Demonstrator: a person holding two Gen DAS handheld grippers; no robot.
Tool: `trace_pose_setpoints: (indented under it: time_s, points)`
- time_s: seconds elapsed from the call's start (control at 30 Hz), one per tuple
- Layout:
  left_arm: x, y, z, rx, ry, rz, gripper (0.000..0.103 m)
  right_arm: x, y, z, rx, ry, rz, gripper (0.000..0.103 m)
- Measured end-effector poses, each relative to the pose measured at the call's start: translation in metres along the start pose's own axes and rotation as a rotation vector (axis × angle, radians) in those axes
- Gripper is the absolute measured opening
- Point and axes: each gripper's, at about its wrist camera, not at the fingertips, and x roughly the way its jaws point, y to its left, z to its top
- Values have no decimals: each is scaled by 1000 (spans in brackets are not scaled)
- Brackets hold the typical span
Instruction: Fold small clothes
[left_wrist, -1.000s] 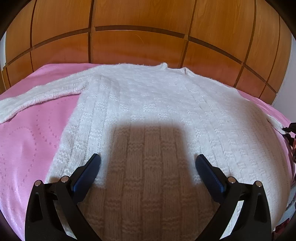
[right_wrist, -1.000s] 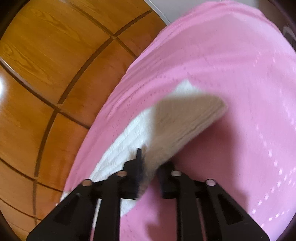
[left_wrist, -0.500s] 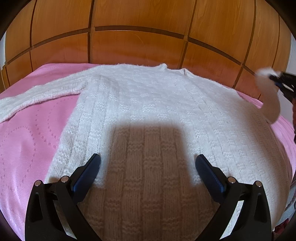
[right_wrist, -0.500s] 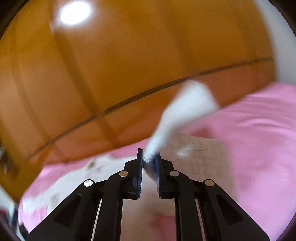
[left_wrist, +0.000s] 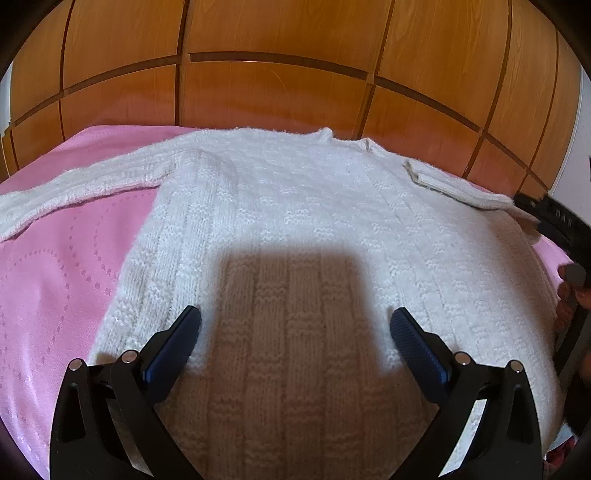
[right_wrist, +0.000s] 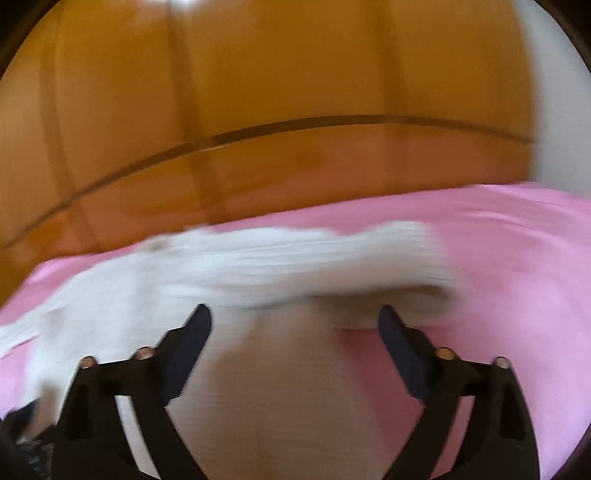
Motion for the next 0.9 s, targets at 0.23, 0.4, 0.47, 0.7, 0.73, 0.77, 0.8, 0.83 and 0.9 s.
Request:
trace_pose_setpoints:
  time_s: [0.23,0.4,0.47,0.7,0.73,0.77,0.8,0.83,0.9]
  points:
    - [-7,-22,22,56,74,41,101,37,-48,-11,236,179,-148,92]
    - [-28,-49,72,68,-75,-60,101,31,-42,-14,233,158,-148,92]
    - [-17,-58,90,72,-72,-99,101,25,-50,-11,252,150,-131,92]
    - [56,-85,134,23,60,-144,101,35,-52,3,261,159,-8,92]
    - [63,-90,136,4,71,-159,101,44,-46,3,232,188,-25,96]
    - [71,-93,139,-13,81,-175,101,48,-41,4,203,195,-46,97]
    - [79,-98,142,-37,93,-189,101,51,-36,5,178,200,-67,97]
    - [85,-102,146,-54,100,-198,101,56,-30,5,146,212,-98,99]
    - [102,-109,155,-78,113,-230,92,60,-19,3,96,223,-145,100]
